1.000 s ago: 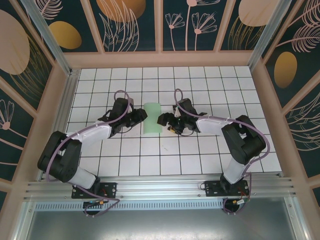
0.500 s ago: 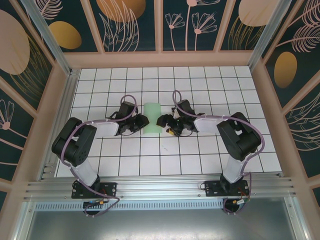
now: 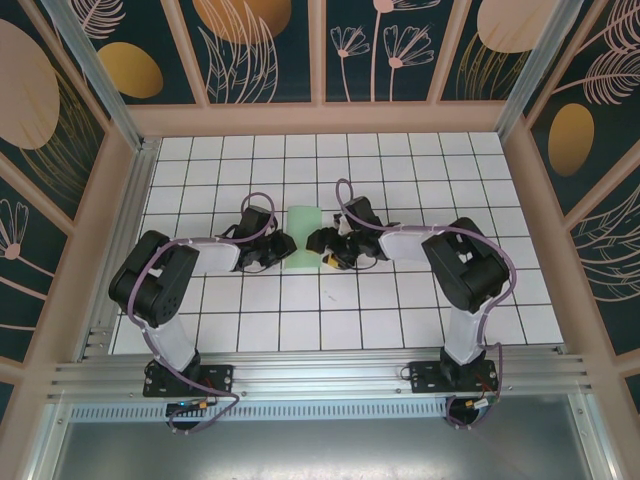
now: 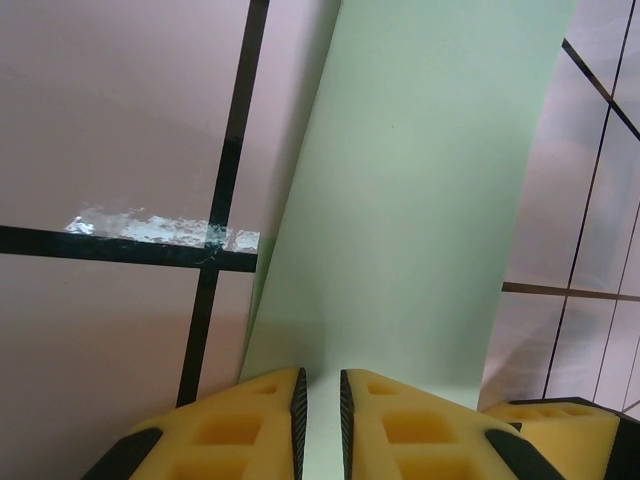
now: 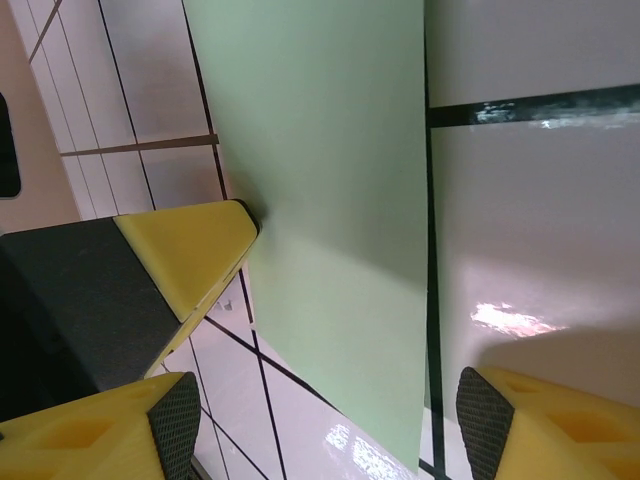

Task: Fold a paper plane with a square sheet of paper (pick it up from the middle)
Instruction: Third fold the triangle at the center of the table.

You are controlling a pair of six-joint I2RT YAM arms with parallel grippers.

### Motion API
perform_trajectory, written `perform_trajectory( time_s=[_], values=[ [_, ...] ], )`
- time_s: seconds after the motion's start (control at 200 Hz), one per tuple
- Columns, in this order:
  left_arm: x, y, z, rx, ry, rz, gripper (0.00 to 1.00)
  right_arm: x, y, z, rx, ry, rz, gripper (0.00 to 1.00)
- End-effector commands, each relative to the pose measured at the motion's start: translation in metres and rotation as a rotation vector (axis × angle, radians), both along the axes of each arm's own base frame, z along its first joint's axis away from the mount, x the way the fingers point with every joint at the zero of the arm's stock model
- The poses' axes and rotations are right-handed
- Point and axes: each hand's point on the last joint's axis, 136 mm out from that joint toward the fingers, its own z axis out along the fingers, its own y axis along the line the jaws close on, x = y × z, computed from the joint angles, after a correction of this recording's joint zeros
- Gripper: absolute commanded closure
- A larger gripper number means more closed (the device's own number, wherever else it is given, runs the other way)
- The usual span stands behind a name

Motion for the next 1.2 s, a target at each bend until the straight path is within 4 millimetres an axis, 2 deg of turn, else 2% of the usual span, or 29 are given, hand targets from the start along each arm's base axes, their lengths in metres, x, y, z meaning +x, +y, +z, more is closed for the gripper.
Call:
perform_trajectory(
  time_s=[0.0,0.225,0.35,0.42,0.52,0.575,0.656,0.726,0.736,0.771,0.876,0.901,1.036,1.196],
  values=[
    [0.003,0.001,-0.002,0.007,0.015,0.016,0.8,-0.004,0.01,0.002,0.014,0.019,0.036,0.29],
    [0.002,0.001,-0.002,0.004,0.02,0.018,0.8,-0.016,0.015,0.008,0.048,0.068,0.051,0.42],
    [0.003,0.0,0.0,-0.001,0.014,0.018,0.8,-0.02,0.011,0.01,0.05,0.09,0.029,0.52],
    [0.003,0.0,0.002,-0.006,0.01,0.016,0.8,-0.022,0.01,0.008,0.049,0.105,0.016,0.62],
    [0.003,-0.003,0.007,-0.025,0.0,0.011,0.8,-0.021,0.007,0.006,0.035,0.115,-0.006,0.82],
    [0.005,-0.007,0.016,-0.052,-0.023,0.001,0.79,-0.022,0.003,0.004,0.016,0.119,-0.014,0.92],
    [0.01,-0.013,0.034,-0.097,-0.067,-0.012,0.74,-0.026,-0.003,0.003,-0.01,0.128,-0.004,1.0],
    [0.015,-0.02,0.045,-0.133,-0.104,-0.026,0.67,-0.035,-0.008,0.001,-0.04,0.143,0.027,1.0],
    [0.017,-0.021,0.055,-0.146,-0.13,-0.029,0.66,-0.037,-0.01,0.0,-0.047,0.148,0.032,1.0],
    [0.021,-0.024,0.065,-0.164,-0.158,-0.036,0.64,-0.042,-0.013,-0.002,-0.064,0.158,0.045,1.0],
    [0.033,-0.029,0.075,-0.169,-0.198,-0.045,0.63,-0.058,-0.024,-0.005,-0.112,0.18,0.087,1.0],
    [0.034,-0.029,0.064,-0.153,-0.177,-0.045,0.63,-0.06,-0.027,-0.006,-0.125,0.183,0.092,1.0],
    [0.04,-0.027,0.049,-0.099,-0.156,-0.04,0.67,-0.067,-0.037,-0.002,-0.16,0.18,0.104,1.0],
    [0.035,-0.017,0.032,-0.024,-0.12,-0.034,0.74,-0.067,-0.039,-0.001,-0.176,0.176,0.108,1.0]
  ],
)
